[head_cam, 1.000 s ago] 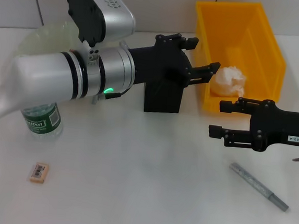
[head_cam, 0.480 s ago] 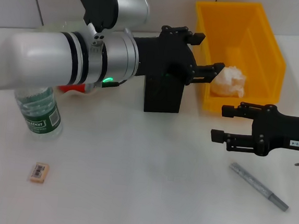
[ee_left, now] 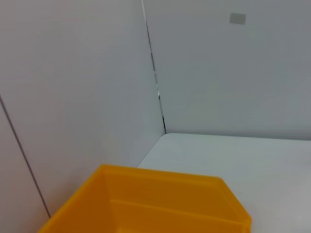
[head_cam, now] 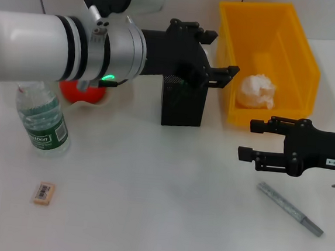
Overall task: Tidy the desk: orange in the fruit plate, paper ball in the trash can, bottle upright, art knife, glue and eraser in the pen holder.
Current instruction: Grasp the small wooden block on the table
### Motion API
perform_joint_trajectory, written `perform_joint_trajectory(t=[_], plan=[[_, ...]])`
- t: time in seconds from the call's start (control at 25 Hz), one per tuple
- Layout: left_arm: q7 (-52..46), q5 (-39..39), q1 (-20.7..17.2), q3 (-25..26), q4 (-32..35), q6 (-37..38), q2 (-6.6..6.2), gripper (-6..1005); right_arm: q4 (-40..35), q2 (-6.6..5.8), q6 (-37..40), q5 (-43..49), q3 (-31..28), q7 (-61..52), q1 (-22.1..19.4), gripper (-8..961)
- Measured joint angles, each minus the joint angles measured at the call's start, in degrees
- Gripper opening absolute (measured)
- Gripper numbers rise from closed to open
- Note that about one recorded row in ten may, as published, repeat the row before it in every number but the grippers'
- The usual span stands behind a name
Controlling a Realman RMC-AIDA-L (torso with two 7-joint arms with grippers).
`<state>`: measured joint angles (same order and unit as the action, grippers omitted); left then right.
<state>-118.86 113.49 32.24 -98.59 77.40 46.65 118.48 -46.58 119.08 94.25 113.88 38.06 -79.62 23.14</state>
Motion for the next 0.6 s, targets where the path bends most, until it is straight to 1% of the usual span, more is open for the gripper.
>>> perform_joint_trajectory(t=[0.04,0.08,0.12,0.2,0.28,0.32,0.48,0.52,0.6], plan=[[-1.67,1.79,-0.28,0.22,1.66,0.96,0.00,725,0.00,-0.02,0.04,0.02,0.00,0.00,-0.07,763],[-1.67,1.79,-0.28,0.22,1.66,0.96,0.00,725,0.00,-0.05,0.08,0.06,0.00,0.00,-0.18,763],[-4.75,5.11,-0.53,1.00,4.35,3.87,0.05,725,0.00,-0.07,0.17,0.09,0.00,0.02,-0.26,763],[-6.40,6.80,-0.62,1.46,5.89,5.69,0.07,724,-0.01,-0.07,0.73,0.15,0.04,0.41,-0.52,764],[-7.37,7.47,-0.65,1.55,6.50,6.50,0.07,724,-0.09,-0.07,1.63,0.16,0.08,1.16,-0.92,764],[-9.73,8.97,-0.87,2.00,8.08,8.31,0.04,724,-0.18,-0.07,2.16,0.17,0.09,1.52,-1.15,764],[-10.65,9.81,-1.37,2.51,9.06,9.58,0.04,723,-0.68,-0.07,5.32,0.14,-0.09,2.23,-2.08,764],[-11.49,10.49,-2.48,3.15,10.49,11.28,0.07,723,-1.01,-0.07,6.17,0.13,-0.26,2.25,-2.41,764],[-13.23,11.66,-3.20,3.43,11.95,13.36,0.04,723,-2.22,-0.08,7.74,0.14,-0.50,2.27,-3.44,764]])
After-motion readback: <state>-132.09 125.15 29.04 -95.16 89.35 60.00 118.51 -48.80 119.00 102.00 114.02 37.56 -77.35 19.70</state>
